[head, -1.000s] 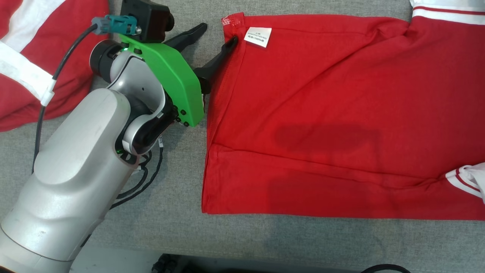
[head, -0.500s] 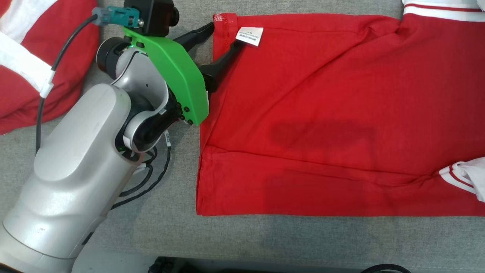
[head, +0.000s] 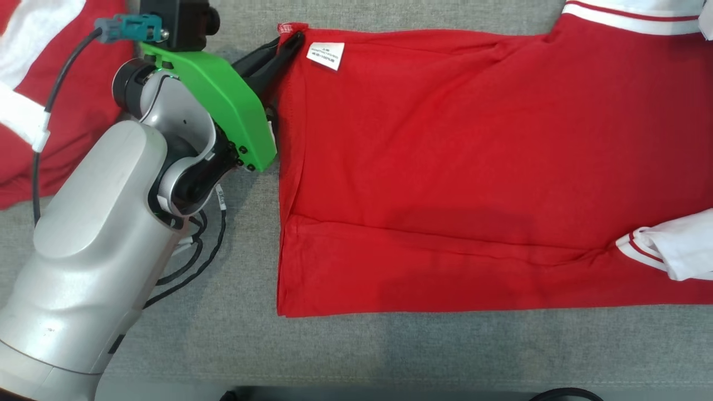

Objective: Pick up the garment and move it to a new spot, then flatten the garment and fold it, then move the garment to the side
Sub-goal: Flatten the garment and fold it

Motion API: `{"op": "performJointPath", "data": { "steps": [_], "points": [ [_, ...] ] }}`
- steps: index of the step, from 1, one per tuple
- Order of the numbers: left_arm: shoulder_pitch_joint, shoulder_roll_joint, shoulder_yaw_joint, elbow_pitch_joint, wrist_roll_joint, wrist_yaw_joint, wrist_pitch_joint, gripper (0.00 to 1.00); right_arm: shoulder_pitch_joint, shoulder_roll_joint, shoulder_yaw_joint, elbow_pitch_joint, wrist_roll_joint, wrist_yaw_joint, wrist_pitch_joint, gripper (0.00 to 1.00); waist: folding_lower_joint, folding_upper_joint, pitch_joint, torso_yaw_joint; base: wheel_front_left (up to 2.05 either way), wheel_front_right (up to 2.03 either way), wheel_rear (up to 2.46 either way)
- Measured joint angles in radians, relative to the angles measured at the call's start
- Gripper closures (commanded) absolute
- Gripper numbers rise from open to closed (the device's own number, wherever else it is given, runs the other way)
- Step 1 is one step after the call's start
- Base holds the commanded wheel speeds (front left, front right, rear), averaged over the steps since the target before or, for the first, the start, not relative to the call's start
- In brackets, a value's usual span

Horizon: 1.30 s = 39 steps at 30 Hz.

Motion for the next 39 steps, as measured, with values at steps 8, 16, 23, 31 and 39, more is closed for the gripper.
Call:
{"op": "performJointPath", "data": {
  "steps": [8, 16, 23, 31, 39],
  "points": [
    [0.031, 0.008, 0.009, 0.023, -0.007, -0.002, -0.031, 1.00, 0.058, -0.033, 0.020, -0.057, 0.056, 0.000, -0.081, 1.00, 0.0000, 0.0000, -0.066, -0.023, 0.00, 0.00, 0.00],
    [0.108, 0.013, -0.002, -0.020, 0.004, -0.022, -0.119, 1.00, 0.167, -0.063, 0.033, -0.193, 0.146, 0.000, -0.186, 1.00, 0.0000, 0.0000, -0.129, -0.048, 0.00, 0.00, 0.00],
    [0.326, 0.097, 0.002, -0.207, 0.020, 0.005, -0.226, 1.00, 0.460, -0.101, 0.012, -0.411, 0.230, 0.000, -0.268, 1.00, -0.0001, 0.0000, -0.181, -0.086, 0.00, 0.00, 0.00],
    [0.605, 0.150, 0.068, -0.335, -0.050, 0.104, -0.329, 1.00, 0.786, -0.054, -0.022, -0.483, 0.270, 0.000, -0.329, 1.00, -0.0001, 0.0001, -0.219, -0.158, 0.00, 0.00, 0.00],
    [0.646, 0.170, 0.088, -0.336, -0.071, 0.121, -0.342, 1.00, 0.831, -0.017, -0.015, -0.459, 0.274, 0.000, -0.392, 1.00, -0.0001, 0.0000, -0.250, -0.184, 0.00, 0.00, 0.00]
  ]
}}
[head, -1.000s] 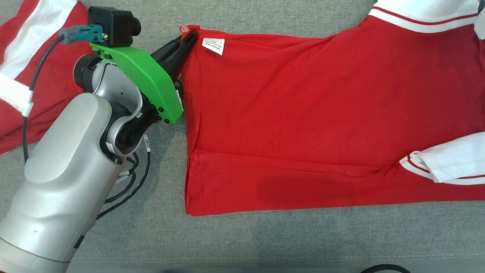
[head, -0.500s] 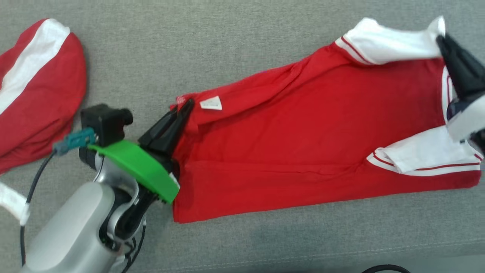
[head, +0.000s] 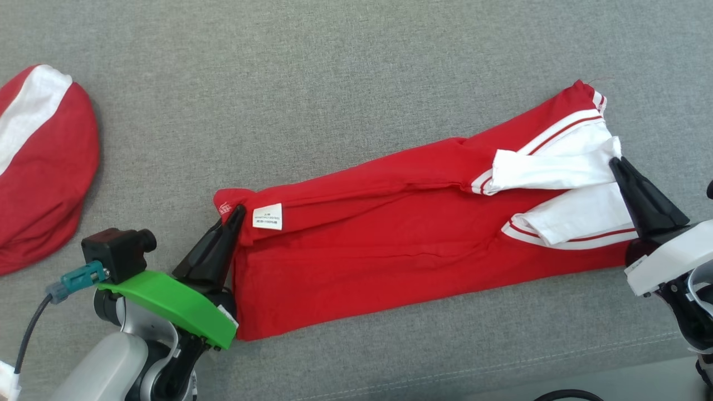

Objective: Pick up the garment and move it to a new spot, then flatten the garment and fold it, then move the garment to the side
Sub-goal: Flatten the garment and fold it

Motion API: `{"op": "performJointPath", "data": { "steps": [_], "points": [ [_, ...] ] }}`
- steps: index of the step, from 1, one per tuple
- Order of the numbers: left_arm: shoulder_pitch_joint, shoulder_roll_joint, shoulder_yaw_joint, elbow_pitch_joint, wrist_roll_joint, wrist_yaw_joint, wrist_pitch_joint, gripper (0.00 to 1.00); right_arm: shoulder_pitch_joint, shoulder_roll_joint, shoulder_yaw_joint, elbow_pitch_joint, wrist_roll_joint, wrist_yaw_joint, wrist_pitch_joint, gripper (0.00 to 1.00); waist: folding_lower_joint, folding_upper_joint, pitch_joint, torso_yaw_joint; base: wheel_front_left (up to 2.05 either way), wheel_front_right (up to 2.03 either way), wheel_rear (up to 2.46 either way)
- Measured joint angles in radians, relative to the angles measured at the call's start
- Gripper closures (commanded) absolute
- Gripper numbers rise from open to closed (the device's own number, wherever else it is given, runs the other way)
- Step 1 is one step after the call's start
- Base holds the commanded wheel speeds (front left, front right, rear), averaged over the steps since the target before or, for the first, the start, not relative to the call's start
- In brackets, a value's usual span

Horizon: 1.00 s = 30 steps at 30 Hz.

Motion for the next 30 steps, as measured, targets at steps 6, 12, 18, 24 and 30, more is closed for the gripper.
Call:
{"op": "performJointPath", "data": {
  "steps": [6, 12, 18, 24, 30],
  "points": [
    [0.000, 0.009, 0.013, -0.020, -0.005, 0.002, -0.002, 1.00, 0.035, 0.000, -0.052, -0.059, 0.020, 0.000, -0.024, 1.00, 0.0000, 0.0000, -0.023, 0.003, 0.00, 0.00, 0.00],
    [0.038, 0.009, -0.018, 0.014, -0.008, 0.009, 0.003, 1.00, 0.091, 0.033, -0.009, -0.047, 0.016, 0.000, 0.007, 1.00, 0.0000, 0.0000, -0.025, -0.004, 0.00, 0.00, 0.00],
    [0.058, -0.001, -0.032, 0.065, -0.008, 0.008, -0.002, 0.68, 0.093, 0.054, 0.022, 0.014, -0.006, 0.000, 0.000, 1.00, 0.0000, 0.0000, -0.025, -0.007, 0.00, 0.00, 0.00],
    [0.058, -0.007, -0.043, 0.098, 0.010, 0.008, -0.014, 0.00, 0.087, 0.037, 0.040, 0.074, -0.045, 0.000, 0.004, 0.00, 0.0000, 0.0000, -0.041, -0.004, 0.00, 0.00, 0.00],
    [0.126, -0.042, -0.012, 0.055, 0.102, 0.079, -0.174, 0.00, 0.088, -0.007, -0.051, 0.039, -0.030, 0.000, 0.035, 0.00, 0.0000, 0.0000, -0.073, -0.010, 0.00, 0.00, 0.00]
  ]
}}
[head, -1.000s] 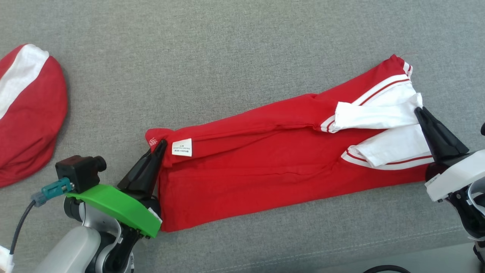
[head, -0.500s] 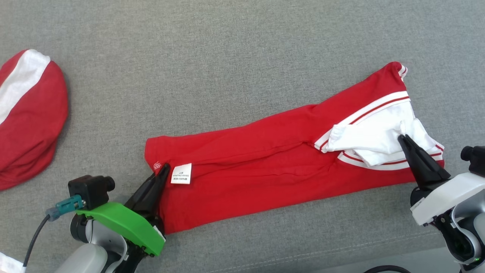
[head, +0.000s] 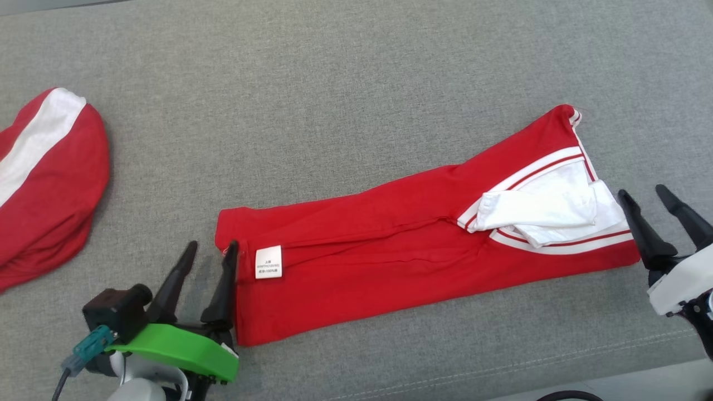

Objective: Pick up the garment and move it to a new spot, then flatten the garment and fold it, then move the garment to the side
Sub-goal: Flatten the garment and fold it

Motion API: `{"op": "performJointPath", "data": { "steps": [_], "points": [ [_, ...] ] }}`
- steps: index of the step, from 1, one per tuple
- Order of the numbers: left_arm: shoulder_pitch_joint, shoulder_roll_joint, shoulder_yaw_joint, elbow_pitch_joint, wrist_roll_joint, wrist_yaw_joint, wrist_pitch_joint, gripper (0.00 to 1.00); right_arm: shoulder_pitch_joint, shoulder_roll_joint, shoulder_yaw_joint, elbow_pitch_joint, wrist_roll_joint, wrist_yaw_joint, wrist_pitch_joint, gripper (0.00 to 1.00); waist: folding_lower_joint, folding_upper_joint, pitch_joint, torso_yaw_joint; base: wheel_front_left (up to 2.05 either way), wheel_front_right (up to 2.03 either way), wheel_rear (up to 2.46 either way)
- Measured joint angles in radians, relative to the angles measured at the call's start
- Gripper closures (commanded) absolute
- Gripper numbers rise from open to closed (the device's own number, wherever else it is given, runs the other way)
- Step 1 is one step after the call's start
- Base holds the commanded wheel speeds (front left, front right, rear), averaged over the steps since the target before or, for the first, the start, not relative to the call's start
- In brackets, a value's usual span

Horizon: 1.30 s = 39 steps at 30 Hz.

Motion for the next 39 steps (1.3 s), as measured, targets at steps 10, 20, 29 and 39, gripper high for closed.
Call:
{"op": "performJointPath", "data": {
  "steps": [10, 20, 29, 39],
  "points": [
    [0.107, -0.175, 0.325, -0.075, 0.365, 0.072, -0.035, 0.00, -0.124, 0.002, 0.021, 0.091, -0.068, 0.001, 0.153, 0.00, 0.0000, 0.0000, 0.008, 0.008, 0.00, 0.00, 0.00],
    [0.137, -0.357, 0.501, 0.030, 0.531, -0.160, -0.035, 0.00, -0.236, -0.021, 0.096, 0.329, -0.046, 0.001, 0.209, 0.00, 0.0000, 0.0000, 0.029, 0.093, 0.00, 0.00, 0.00],
    [0.134, -0.411, 0.588, 0.077, 0.589, -0.238, -0.035, 0.00, -0.270, -0.071, 0.131, 0.331, 0.124, -0.002, 0.341, 1.00, 0.0000, 0.0000, 0.041, 0.134, 0.00, 0.00, 0.00],
    [0.121, -0.425, 0.606, 0.097, 0.610, -0.269, -0.035, 0.00, -0.241, -0.147, -0.011, 0.366, 0.351, 0.001, 0.404, 1.00, 0.0000, 0.0000, 0.023, 0.126, 0.00, 0.00, 0.00]
  ]
}}
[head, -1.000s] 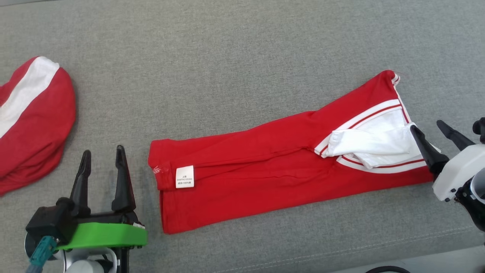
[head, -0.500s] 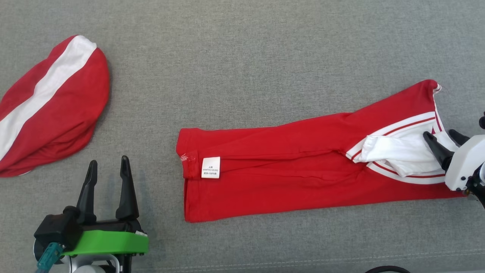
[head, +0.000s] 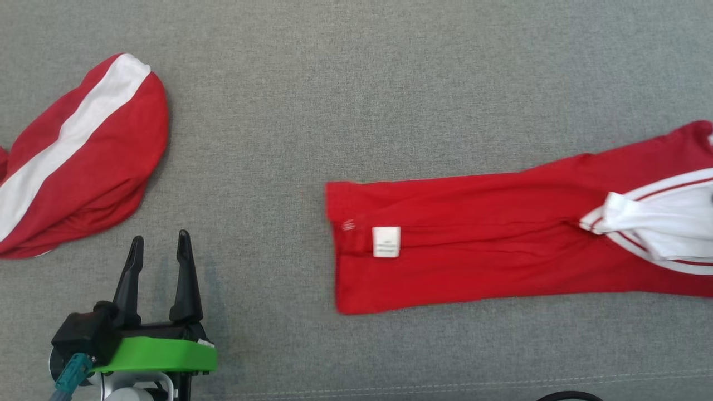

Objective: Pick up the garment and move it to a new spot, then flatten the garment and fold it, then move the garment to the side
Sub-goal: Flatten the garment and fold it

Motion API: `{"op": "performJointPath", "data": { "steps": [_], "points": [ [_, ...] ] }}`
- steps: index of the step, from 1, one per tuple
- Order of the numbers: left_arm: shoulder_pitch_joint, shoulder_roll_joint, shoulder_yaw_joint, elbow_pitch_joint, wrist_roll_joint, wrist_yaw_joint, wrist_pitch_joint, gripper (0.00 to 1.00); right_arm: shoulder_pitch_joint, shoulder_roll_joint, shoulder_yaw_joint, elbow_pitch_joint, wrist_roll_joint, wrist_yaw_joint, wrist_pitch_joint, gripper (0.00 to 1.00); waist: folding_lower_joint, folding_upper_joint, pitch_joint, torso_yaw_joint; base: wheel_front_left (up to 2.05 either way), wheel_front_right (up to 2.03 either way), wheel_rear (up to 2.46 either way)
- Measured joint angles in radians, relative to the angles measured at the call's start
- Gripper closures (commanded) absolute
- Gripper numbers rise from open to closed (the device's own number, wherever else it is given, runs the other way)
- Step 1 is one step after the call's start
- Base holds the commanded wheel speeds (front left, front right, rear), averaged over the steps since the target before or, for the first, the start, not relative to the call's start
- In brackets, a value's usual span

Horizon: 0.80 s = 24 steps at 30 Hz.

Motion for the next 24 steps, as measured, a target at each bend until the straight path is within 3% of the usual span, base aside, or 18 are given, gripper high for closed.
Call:
{"op": "performJointPath", "data": {
  "steps": [3, 7, 9, 12, 15, 19, 24],
  "points": [
    [0.000, 0.000, -0.007, 0.010, 0.002, -0.005, 0.000, 0.00, 0.036, -0.049, -0.110, 0.084, 0.007, 0.000, -0.003, 1.00, 0.0000, 0.0000, -0.011, 0.000, 0.00, 0.00, 0.00],
    [0.001, 0.000, -0.010, 0.024, 0.006, -0.008, 0.000, 0.00, 0.082, -0.055, -0.232, 0.137, 0.035, -0.001, 0.004, 1.00, 0.0000, 0.0000, -0.024, 0.002, 0.00, 0.00, 0.00],
    [0.001, -0.001, -0.008, 0.032, 0.006, -0.008, 0.000, 0.00, 0.084, -0.035, -0.264, 0.075, 0.063, -0.001, 0.008, 1.00, 0.0000, 0.0000, -0.033, 0.000, 0.00, 0.00, 0.00],
    [0.004, -0.001, -0.012, 0.040, 0.002, -0.009, 0.000, 0.00, 0.091, 0.032, -0.272, -0.114, 0.143, -0.001, 0.031, 1.00, 0.0000, 0.0000, -0.047, -0.007, 0.00, 0.00, 0.00],
    [0.006, -0.001, -0.018, 0.045, 0.002, -0.009, 0.000, 0.00, 0.143, 0.084, -0.222, -0.304, 0.184, -0.001, 0.078, 1.00, 0.0000, 0.0000, -0.063, -0.018, 0.00, 0.00, 0.00],
    [0.007, -0.001, -0.024, 0.052, 0.011, -0.010, 0.000, 0.00, 0.207, 0.151, -0.086, -0.505, 0.142, -0.001, 0.103, 1.00, 0.0000, 0.0000, -0.079, -0.040, 0.00, 0.00, 0.00],
    [-0.001, -0.002, -0.048, 0.061, 0.035, -0.010, 0.000, 0.00, 0.175, 0.280, 0.075, -0.528, 0.014, -0.001, 0.062, 1.00, 0.0000, 0.0000, -0.076, -0.072, 0.00, 0.00, 0.00]
  ]
}}
